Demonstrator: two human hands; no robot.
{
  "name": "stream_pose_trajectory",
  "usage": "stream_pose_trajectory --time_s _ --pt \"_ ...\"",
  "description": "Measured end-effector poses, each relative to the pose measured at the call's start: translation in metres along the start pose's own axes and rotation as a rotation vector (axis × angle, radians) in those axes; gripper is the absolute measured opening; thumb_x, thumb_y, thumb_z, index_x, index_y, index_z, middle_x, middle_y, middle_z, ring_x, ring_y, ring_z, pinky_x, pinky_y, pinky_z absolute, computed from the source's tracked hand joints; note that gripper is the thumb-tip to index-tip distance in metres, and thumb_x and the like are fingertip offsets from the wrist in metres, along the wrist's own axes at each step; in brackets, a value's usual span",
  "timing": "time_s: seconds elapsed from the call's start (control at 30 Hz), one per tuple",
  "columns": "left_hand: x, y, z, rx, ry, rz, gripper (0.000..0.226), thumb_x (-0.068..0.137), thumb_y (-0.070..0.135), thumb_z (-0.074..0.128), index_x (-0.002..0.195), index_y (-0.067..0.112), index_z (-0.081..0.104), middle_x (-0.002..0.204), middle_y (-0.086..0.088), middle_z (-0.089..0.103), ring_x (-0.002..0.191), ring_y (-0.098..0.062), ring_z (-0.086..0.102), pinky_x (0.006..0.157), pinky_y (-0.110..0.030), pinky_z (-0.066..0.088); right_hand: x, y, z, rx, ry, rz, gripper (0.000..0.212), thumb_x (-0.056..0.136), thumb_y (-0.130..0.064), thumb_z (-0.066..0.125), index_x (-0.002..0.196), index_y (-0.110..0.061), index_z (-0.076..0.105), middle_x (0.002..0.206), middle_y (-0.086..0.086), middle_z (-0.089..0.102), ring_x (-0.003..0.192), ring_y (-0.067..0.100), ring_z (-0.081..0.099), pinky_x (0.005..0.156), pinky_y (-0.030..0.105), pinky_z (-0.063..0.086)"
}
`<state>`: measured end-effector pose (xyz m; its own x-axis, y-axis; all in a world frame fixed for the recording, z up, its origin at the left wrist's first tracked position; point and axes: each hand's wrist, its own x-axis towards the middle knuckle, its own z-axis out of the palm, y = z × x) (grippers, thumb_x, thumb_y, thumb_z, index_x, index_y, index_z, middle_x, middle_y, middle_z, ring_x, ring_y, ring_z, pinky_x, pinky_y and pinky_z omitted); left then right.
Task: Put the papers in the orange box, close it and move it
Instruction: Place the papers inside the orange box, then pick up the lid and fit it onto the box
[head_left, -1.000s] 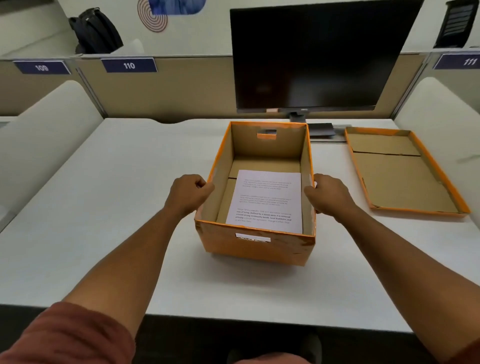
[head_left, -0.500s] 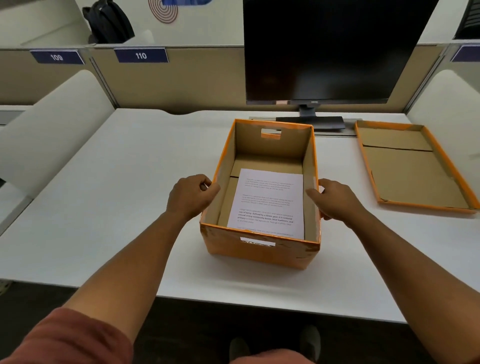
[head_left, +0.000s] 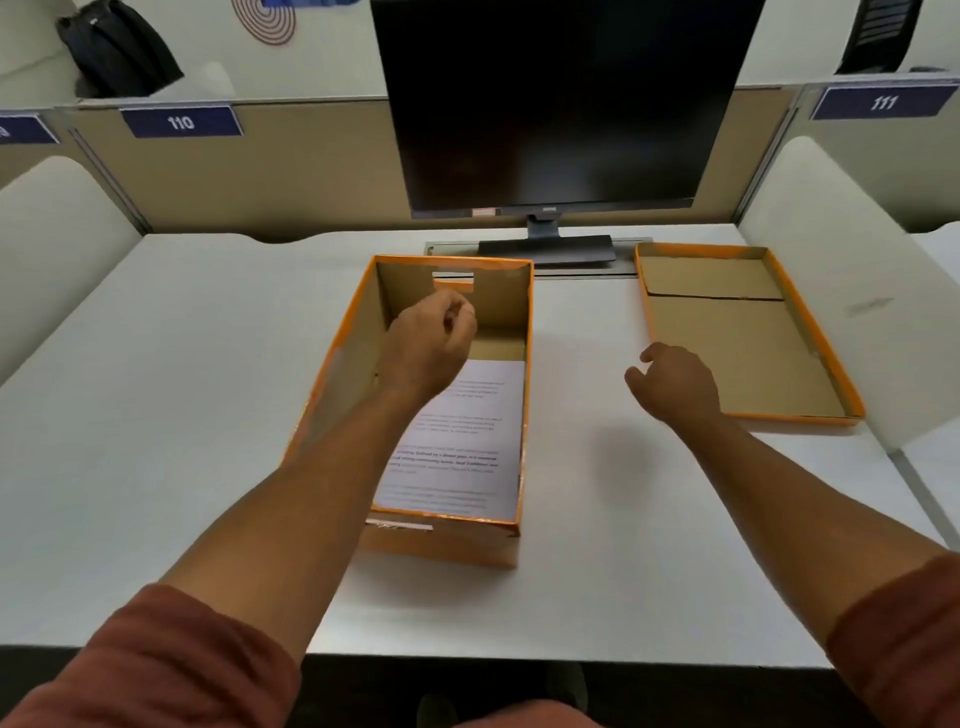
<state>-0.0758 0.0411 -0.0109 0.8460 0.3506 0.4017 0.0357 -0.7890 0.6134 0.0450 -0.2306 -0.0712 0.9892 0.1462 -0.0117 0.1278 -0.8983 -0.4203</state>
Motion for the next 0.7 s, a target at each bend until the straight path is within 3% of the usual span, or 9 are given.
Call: stream_pose_trajectory --time_s 0.2,0.3,0.5,0.7 --pt "0.016 0.062 0.069 -0.077 -0.092 0.096 0.023 0.097 0.029 0.050 0.104 0.016 0.067 0.086 0.004 0.068 0.072 -0.012 0.061 0.060 -0.023 0.046 0.022 0.032 0.010 -0.123 -0.036 -0.001 0.044 0.090 -0.029 0.057 0.124 -0.001 0.056 0.118 0.022 0.056 0.109 0.042 0.054 0.085 0.041 0.047" --pt "0.021 0.088 0.101 -0.092 -0.200 0.097 0.027 0.094 0.032 0.052 0.112 0.018 0.067 0.093 0.001 0.073 0.075 -0.015 0.063 0.066 -0.028 0.050 0.030 0.041 0.013 -0.161 -0.039 0.005 0.041 0.090 -0.030 0.058 0.117 0.001 0.056 0.115 0.022 0.054 0.108 0.043 0.052 0.084 0.042 0.045" --pt "0.024 0.103 0.164 0.092 -0.570 -0.110 0.048 0.092 0.039 0.051 0.134 0.018 0.055 0.123 -0.004 0.069 0.109 -0.025 0.062 0.090 -0.039 0.052 0.044 0.056 0.019 -0.218 -0.085 0.035 0.042 0.092 -0.035 0.058 0.116 -0.001 0.056 0.118 0.018 0.053 0.108 0.038 0.054 0.083 0.040 0.046" --pt "0.020 0.085 0.176 0.104 -0.606 -0.281 0.052 0.090 0.040 0.052 0.136 0.017 0.053 0.133 -0.006 0.063 0.120 -0.028 0.057 0.090 -0.035 0.045 0.039 0.044 0.028 -0.119 -0.097 -0.004 0.021 0.090 -0.015 0.053 0.105 0.000 0.057 0.108 0.018 0.055 0.095 0.038 0.058 0.068 0.035 0.041"
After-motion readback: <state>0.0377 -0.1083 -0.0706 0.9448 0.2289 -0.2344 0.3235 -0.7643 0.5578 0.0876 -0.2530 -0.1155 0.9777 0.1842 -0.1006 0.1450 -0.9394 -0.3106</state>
